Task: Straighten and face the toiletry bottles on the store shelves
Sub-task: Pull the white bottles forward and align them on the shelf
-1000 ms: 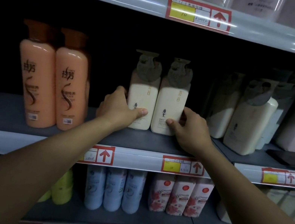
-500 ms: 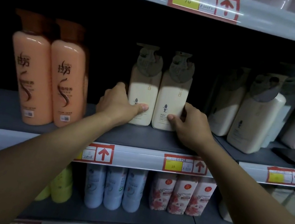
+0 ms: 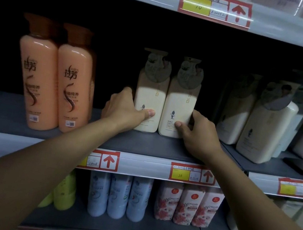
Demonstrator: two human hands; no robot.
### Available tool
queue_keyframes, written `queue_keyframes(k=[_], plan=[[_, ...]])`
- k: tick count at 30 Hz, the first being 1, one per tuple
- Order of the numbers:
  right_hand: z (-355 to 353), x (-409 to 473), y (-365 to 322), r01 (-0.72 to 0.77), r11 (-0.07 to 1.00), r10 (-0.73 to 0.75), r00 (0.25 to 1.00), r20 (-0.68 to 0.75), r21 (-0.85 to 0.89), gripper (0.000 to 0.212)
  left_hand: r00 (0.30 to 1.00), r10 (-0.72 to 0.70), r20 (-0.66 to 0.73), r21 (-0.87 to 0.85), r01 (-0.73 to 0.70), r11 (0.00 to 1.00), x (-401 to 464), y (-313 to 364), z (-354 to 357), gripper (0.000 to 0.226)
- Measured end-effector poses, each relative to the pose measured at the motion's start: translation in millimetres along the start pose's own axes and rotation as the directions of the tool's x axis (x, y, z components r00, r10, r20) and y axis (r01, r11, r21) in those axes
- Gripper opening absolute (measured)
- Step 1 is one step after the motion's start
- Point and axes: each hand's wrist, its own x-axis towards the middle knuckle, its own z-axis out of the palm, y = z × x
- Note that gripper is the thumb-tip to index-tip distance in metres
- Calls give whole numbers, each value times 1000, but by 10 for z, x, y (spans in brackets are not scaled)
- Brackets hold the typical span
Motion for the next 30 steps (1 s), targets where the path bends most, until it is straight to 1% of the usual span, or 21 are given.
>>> queue_keyframes(k=[8,21,23,26,28,30], plan=[[27,6,8,-6,1000,6,1000,-3,2,46,1000,9,5,-43,-8,999,-5,-44,-2,63],[47,-12,2,-16,1000,16,1000,-24,-3,45,1000,-1,8,-31,1,1000,-43,-7,1,63],[24,-42,-18,-8,1000,8,1000,-23,-14,44,999,-8,31,-44,10,999,-54,-7,-11,61],[5,-95,-38,-27,999,27,1000,-6,-25,44,990,-11,139,-88,24,996,-92,-50,-36,60],[-11,-152,-67,-55,997,52,998,-45,-53,43,979,-28,203,-118,53,992,-163,-78,-63,70],[-45,-228,-98,-64,996,52,982,-181,-61,34,975,-55,215,-107,79,991,-247,-96,-98,79]])
